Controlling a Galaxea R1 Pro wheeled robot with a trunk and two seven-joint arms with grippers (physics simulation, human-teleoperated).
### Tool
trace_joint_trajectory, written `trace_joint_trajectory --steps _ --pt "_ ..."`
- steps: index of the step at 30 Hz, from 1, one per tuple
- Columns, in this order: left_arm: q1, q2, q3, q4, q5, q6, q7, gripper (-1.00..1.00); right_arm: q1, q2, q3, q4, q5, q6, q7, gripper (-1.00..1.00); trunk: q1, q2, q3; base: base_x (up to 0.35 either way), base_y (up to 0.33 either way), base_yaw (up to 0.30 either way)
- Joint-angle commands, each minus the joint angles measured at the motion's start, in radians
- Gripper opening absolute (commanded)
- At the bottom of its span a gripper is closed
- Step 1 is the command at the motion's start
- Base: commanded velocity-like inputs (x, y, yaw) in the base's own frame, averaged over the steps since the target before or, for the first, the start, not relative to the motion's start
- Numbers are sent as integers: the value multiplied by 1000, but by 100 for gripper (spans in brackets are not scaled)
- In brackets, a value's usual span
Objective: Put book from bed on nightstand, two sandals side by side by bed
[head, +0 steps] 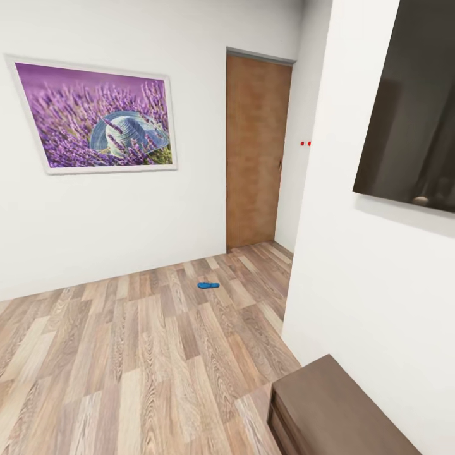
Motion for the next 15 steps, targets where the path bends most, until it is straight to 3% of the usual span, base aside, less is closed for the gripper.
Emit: trace_joint_trajectory --steps 1,6,15 --pt "-1 -1 2 0 6 -3 -2 100 -1 0 -2 1 0 -4 0 100 0 -1 -1 33 -30 0" --pt "-1 0 1 0 6 -3 -2 100 -1 0 -2 1 0 -4 0 100 0 -1 -1 11 -10 112" --pt "-1 -1 1 0 6 -3 -2 100 -1 0 -2 1 0 -3 0 100 0 -1 -1 1 -1 268"
